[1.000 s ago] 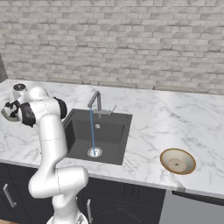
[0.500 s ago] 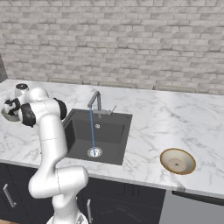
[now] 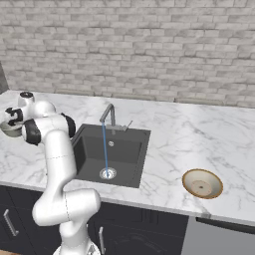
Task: Rinse each bowl for a few seconds and place them down in the sink or on the counter.
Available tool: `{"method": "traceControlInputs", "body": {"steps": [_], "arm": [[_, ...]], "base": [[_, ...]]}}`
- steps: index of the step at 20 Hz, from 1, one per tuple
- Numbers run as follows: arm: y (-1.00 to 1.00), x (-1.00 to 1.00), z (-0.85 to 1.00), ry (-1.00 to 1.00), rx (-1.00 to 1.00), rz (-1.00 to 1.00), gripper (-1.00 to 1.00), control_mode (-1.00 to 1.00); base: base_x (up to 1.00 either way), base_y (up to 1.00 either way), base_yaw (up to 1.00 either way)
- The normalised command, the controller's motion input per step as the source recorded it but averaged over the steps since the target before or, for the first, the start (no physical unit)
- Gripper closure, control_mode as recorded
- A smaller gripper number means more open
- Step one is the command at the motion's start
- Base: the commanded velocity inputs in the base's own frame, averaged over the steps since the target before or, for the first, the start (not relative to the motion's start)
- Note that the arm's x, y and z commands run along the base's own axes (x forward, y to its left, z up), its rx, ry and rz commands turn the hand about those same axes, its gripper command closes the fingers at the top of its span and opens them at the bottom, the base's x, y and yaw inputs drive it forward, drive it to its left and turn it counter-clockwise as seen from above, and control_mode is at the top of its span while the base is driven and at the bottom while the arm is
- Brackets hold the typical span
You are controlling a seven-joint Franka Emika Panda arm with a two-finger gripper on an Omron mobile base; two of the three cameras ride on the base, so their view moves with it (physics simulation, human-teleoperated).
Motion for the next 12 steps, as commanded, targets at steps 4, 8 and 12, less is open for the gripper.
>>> {"method": "traceControlInputs", "body": {"steps": [4,8,12], "arm": [[0.00,-0.12,-0.04,0.00,-0.01,0.04,1.00,-1.00],[0.00,-0.28,0.01,0.00,-0.01,0.00,1.00,-1.00],[0.00,-0.25,0.19,0.00,-0.04,-0.04,1.00,-1.00]], "base": [[0.00,0.00,0.00],[0.00,0.00,0.00],[0.00,0.00,0.00]]}}
